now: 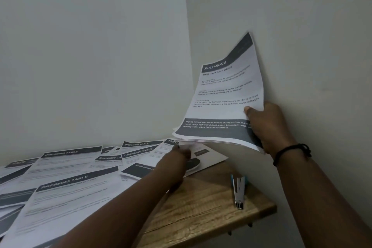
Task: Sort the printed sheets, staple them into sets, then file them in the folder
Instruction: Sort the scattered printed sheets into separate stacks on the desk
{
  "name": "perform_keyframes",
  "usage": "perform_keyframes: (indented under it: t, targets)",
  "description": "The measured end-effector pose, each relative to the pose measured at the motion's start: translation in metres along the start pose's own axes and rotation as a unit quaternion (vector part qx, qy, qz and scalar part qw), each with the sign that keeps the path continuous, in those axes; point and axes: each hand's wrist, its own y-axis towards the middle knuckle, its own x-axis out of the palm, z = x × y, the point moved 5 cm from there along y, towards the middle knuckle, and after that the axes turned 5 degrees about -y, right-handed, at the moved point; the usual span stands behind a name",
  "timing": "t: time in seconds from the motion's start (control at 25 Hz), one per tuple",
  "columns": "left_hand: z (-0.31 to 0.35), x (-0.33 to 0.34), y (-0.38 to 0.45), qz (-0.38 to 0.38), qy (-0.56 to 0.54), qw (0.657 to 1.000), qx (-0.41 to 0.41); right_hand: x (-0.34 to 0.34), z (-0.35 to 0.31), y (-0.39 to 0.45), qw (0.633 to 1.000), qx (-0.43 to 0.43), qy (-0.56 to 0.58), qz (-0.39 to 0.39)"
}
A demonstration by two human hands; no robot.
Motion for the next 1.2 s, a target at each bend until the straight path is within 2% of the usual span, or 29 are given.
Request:
perform_keyframes:
  t: [0.08, 0.48, 0.8, 0.88, 1.04, 1.2]
  targets:
    - [0.008, 0.01, 0.0, -0.041, 0.066, 0.997, 0.005, 0.001, -0.002, 0.0, 1.0, -0.009, 0.002, 0.005]
    - [0.041, 0.024, 0.047, -0.024, 0.051, 0.996, -0.071, 0.009, 0.008, 0.003, 1.0, -0.015, 0.011, -0.003]
    - [0.039, 0.033, 0.051, -0.035, 0.085, 0.994, -0.055, 0.003, 0.022, 0.003, 1.0, -0.01, -0.012, 0.001]
    - [0.039, 0.034, 0.05, -0.035, 0.069, 0.995, -0.062, 0.002, 0.022, 0.001, 0.999, -0.015, -0.038, 0.002]
    - [0.015, 0.042, 0.061, -0.01, -0.013, 0.99, -0.14, -0.005, 0.027, -0.008, 0.993, -0.017, -0.115, -0.026]
    - [0.013, 0.016, 0.046, 0.045, -0.088, 0.99, -0.096, -0.04, 0.011, -0.026, 0.968, -0.051, -0.238, -0.06]
